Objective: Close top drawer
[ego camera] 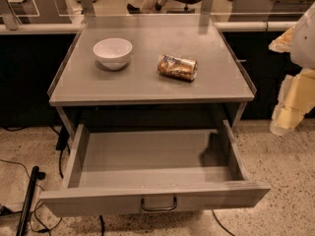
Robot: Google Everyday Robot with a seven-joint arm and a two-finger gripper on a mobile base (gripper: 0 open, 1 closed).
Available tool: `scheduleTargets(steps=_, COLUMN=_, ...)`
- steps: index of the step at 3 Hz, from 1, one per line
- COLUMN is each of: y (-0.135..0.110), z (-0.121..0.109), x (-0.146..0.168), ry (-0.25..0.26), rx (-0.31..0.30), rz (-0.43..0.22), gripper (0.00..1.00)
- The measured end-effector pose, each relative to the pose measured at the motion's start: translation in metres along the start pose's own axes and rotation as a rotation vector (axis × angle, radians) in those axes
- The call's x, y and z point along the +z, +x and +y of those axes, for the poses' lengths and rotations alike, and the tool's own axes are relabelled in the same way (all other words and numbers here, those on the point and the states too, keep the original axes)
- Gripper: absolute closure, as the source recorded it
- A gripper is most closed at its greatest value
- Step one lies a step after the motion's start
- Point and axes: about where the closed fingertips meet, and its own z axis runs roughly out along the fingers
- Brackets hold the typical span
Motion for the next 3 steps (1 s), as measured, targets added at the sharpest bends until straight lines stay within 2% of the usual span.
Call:
scheduleTargets(steps=1, y=0.000, z=0.000, x=0.000, ry=0.000, rx=0.000, rz=0.000, gripper=0.00)
scheduleTargets(steps=3, y=0.010, z=0.029, x=0.031, ry=-0.065, rx=0.026, rz=-0.067, gripper=0.02)
